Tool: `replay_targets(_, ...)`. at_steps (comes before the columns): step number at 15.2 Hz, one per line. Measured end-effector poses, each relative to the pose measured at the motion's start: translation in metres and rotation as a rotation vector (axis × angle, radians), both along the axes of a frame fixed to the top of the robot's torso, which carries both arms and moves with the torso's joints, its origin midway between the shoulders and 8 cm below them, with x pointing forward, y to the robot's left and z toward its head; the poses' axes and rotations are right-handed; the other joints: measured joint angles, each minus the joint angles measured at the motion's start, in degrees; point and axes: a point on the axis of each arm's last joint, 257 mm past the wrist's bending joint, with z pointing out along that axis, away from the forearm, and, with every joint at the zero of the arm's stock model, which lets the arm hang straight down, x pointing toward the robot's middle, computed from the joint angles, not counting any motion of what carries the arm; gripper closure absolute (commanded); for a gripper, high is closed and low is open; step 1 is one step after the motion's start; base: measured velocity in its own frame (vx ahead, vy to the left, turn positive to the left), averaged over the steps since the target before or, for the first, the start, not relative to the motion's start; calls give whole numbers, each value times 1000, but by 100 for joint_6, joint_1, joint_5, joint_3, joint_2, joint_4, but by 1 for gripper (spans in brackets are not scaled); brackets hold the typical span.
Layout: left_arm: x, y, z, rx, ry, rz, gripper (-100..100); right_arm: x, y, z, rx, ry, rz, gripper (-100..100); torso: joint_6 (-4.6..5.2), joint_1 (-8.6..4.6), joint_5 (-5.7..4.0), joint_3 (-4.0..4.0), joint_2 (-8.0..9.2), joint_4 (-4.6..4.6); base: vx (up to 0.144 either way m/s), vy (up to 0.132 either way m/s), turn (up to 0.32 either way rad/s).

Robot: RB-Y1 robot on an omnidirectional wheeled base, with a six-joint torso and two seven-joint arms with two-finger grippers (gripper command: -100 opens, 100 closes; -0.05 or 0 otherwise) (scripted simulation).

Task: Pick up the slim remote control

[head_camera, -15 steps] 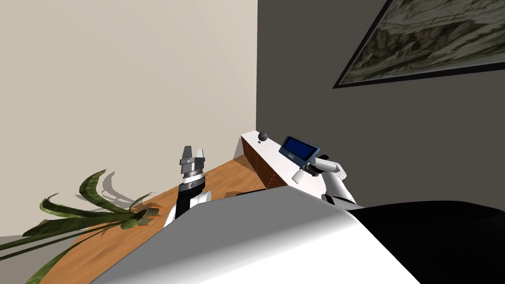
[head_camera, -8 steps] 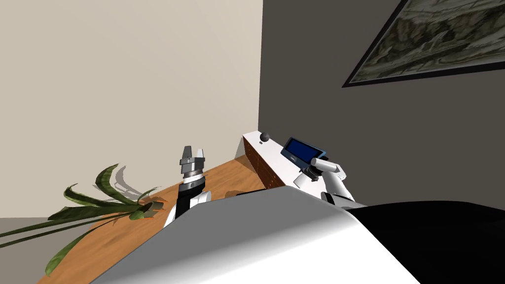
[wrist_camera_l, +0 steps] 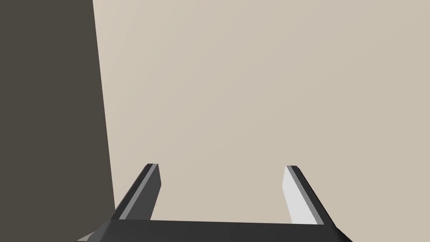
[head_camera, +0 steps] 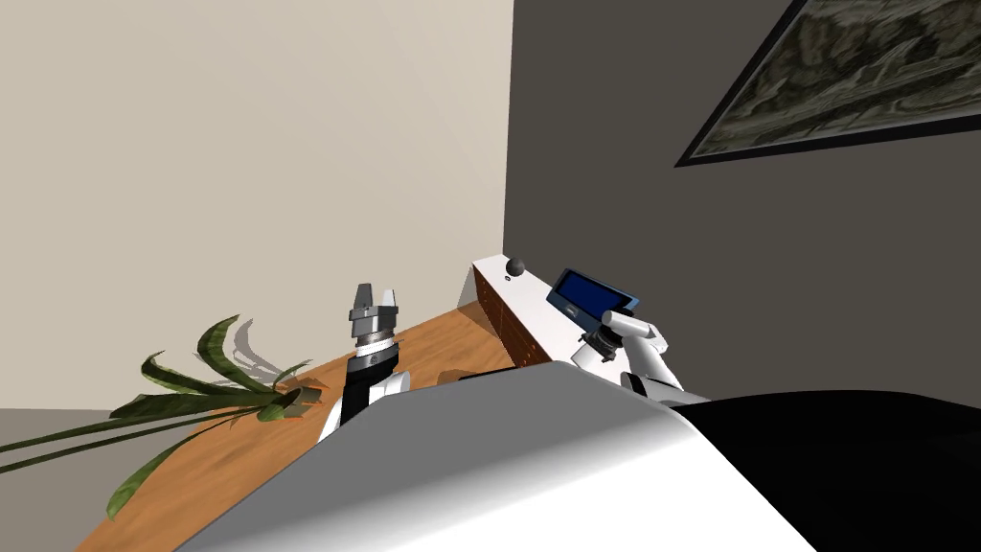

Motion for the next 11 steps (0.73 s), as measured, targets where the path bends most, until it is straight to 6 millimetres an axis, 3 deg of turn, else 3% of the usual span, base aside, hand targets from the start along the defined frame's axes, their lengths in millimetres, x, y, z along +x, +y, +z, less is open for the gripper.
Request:
replay_targets(2,0,0,0,0,0,0,0,-3,4,-10,-1,0,7,-100,1,6,2,-1,-1,0,17,21,-57)
replay_targets(3,0,0,0,0,0,0,0,-3,4,-11,-2,-2,9,100,-1,6,3,0,1,0,3,8,-3)
replay_targets(8,0,0,0,0,0,0,0,-3,4,-11,-2,-3,9,100,-1,-1,2,4,6,1,-1,-3,15)
replay_targets(11,0,0,0,0,0,0,0,-1,0,1,2,2,-1,100,-15,-8,26,11,7,15,-18,-24,68)
